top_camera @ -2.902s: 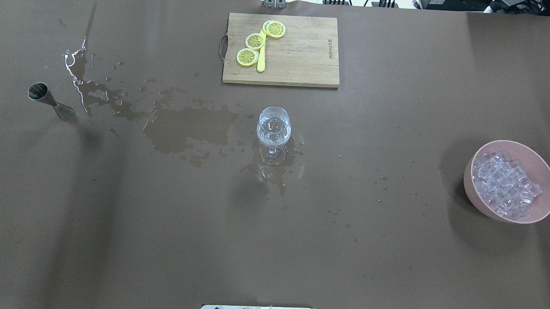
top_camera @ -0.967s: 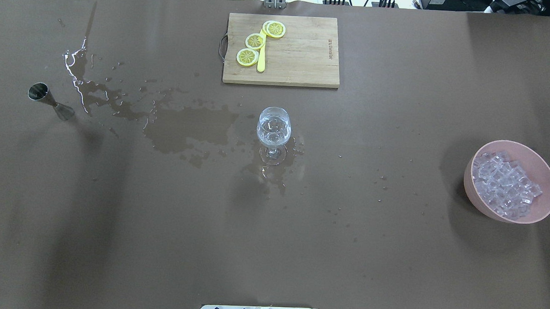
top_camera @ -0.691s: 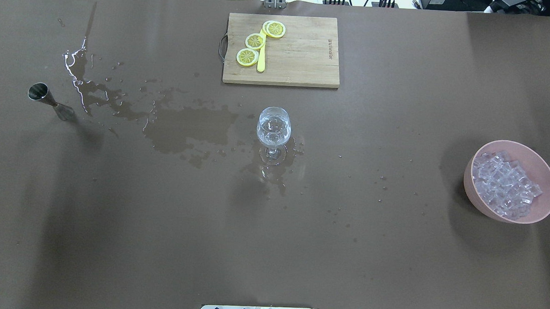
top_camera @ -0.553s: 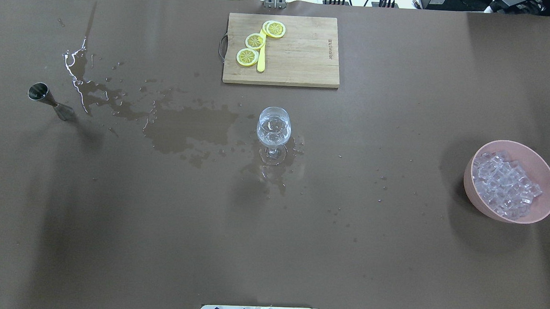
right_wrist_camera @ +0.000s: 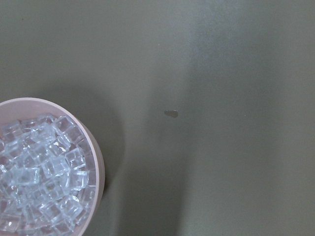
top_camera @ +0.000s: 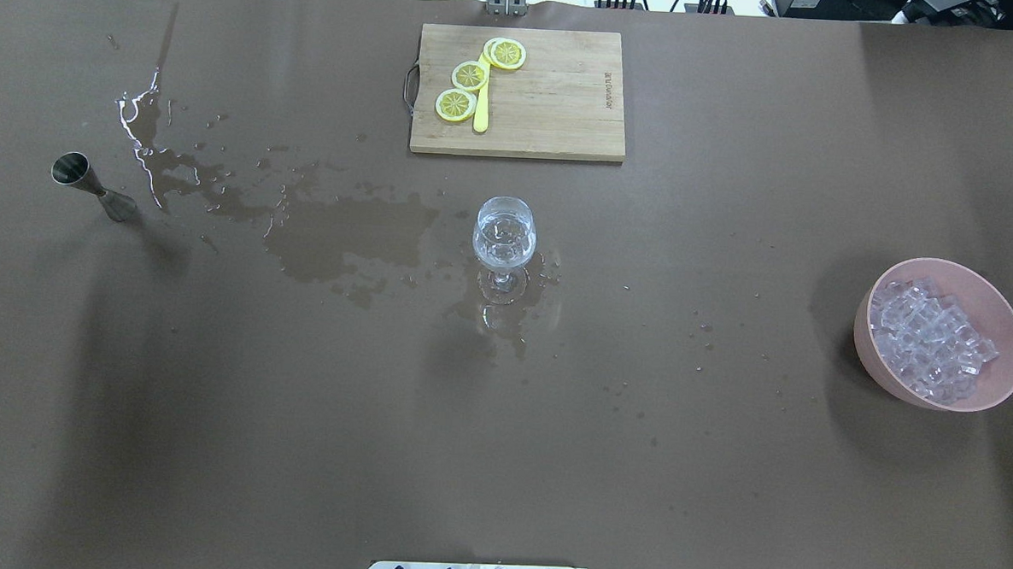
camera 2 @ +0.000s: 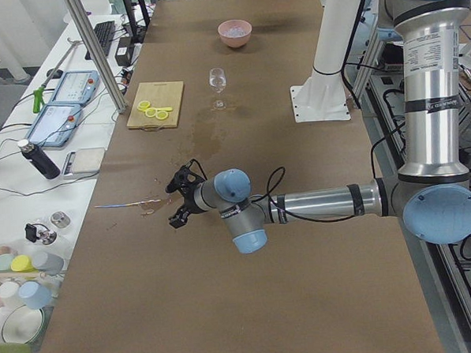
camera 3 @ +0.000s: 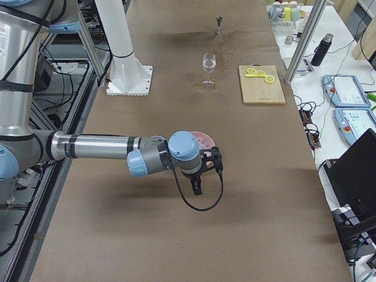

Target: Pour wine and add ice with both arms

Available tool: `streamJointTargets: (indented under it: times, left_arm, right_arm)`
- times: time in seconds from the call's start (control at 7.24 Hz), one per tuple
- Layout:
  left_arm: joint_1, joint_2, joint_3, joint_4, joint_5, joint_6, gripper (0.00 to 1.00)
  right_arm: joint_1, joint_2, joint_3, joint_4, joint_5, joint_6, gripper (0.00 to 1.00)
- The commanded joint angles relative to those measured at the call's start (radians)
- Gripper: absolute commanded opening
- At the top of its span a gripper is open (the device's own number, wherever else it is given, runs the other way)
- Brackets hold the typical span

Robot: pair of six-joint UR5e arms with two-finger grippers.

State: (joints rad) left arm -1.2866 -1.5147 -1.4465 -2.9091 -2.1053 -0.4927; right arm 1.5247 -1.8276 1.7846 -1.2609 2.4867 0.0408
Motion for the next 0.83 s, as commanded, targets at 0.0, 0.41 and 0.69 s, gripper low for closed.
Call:
streamJointTargets:
  times: [0.0, 0.41, 0.69]
  left_arm:
    - [0.116, -0.032, 0.063, -0.146, 0.053, -0.053, 0.98]
    - [0.138, -0.035, 0.069, -0.248, 0.102, -0.049, 0.97]
    - [0.240, 0.010, 0.071, -0.317, 0.204, -0.047, 0.98]
  right_arm:
    - [-0.001, -0.001, -0.001, 0.001, 0.032, -0.001, 1.00]
    - [-0.001, -0.001, -0.002, 0.000, 0.031, -0.001, 1.00]
    - [-0.001, -0.002, -0.002, 0.000, 0.032, 0.001, 1.00]
